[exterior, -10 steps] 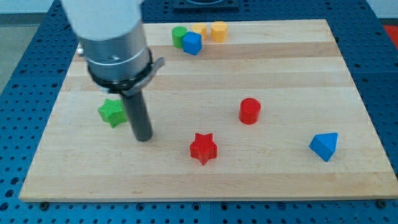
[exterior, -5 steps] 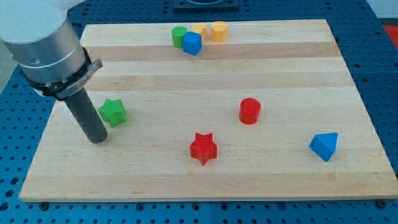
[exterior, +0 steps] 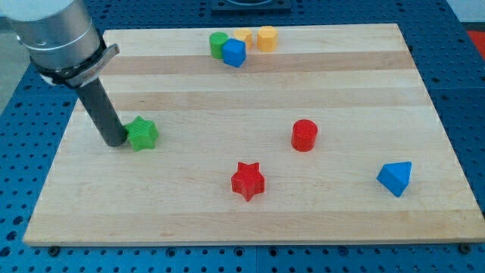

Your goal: Push the green star to the center

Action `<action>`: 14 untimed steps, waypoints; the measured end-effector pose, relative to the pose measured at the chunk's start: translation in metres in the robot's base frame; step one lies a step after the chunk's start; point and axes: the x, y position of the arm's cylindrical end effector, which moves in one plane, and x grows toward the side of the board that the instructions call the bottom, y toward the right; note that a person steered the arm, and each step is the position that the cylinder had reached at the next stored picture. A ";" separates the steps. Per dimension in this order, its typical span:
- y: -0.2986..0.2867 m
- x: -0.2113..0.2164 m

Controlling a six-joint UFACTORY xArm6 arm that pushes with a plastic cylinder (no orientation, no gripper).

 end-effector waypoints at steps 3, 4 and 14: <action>0.033 -0.020; 0.034 -0.013; 0.083 0.039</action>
